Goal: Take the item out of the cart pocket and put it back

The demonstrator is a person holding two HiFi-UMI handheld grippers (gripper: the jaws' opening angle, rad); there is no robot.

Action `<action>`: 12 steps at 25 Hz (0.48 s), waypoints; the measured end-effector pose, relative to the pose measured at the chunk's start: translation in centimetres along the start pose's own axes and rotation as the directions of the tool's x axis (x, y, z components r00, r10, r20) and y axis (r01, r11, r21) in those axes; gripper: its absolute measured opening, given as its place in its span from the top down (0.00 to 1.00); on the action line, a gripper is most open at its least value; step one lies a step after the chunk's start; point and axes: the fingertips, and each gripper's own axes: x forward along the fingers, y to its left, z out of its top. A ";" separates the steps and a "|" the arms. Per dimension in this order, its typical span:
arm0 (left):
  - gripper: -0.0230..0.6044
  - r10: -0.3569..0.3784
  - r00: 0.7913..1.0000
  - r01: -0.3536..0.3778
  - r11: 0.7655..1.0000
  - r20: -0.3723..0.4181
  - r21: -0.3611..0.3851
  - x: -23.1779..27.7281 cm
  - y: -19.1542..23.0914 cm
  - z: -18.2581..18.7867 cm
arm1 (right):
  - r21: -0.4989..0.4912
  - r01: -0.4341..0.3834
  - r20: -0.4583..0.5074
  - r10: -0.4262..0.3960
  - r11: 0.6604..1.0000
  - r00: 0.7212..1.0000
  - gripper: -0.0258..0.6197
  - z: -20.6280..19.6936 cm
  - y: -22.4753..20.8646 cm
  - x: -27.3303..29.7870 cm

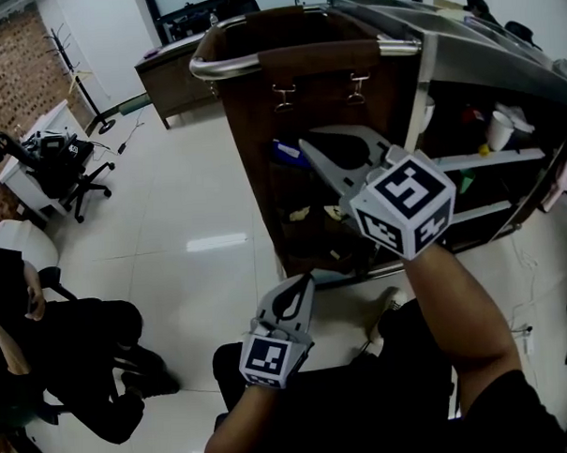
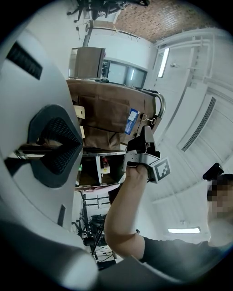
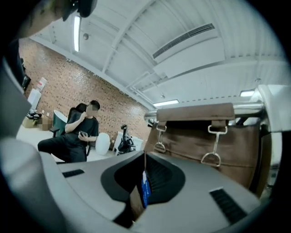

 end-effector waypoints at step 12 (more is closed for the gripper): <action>0.96 0.001 1.000 -0.001 1.000 0.003 -0.007 -0.1 0.0 0.2 | 0.074 0.057 0.197 -0.070 0.996 0.978 0.95 1.8 2.9 -11.1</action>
